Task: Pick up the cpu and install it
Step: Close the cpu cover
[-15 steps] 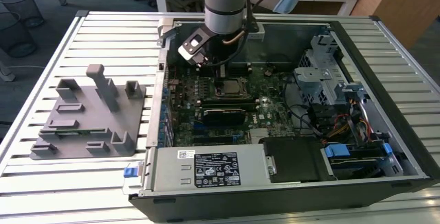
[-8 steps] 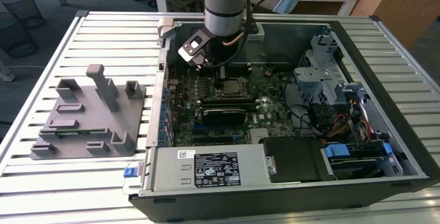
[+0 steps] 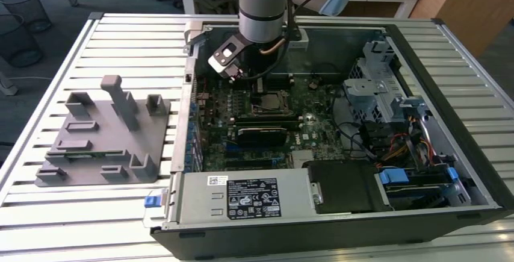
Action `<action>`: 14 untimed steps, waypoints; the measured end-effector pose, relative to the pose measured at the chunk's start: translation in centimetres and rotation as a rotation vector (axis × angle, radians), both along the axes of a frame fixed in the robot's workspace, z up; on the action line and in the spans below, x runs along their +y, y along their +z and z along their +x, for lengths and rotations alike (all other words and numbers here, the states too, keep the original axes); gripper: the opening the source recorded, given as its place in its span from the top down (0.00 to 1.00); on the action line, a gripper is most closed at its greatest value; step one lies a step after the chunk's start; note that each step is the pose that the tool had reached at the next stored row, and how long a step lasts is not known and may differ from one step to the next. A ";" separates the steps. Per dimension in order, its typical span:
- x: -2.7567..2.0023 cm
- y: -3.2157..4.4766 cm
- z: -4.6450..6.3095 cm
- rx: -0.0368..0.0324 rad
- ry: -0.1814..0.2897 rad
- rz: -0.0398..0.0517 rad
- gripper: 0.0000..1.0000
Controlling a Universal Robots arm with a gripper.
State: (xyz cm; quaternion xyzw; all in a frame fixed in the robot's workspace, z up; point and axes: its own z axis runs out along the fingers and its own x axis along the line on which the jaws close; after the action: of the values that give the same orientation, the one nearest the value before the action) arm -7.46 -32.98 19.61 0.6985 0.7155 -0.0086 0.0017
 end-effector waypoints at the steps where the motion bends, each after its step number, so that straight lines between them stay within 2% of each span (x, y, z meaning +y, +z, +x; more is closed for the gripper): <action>1: 0.00 0.00 0.0 0.0000 0.000 0.0000 0.89; 14: 0.02 0.84 0.0 -0.0003 0.000 0.0004 0.89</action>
State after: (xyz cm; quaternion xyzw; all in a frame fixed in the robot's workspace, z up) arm -7.45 -32.96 20.45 0.6985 0.7155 -0.0084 0.0017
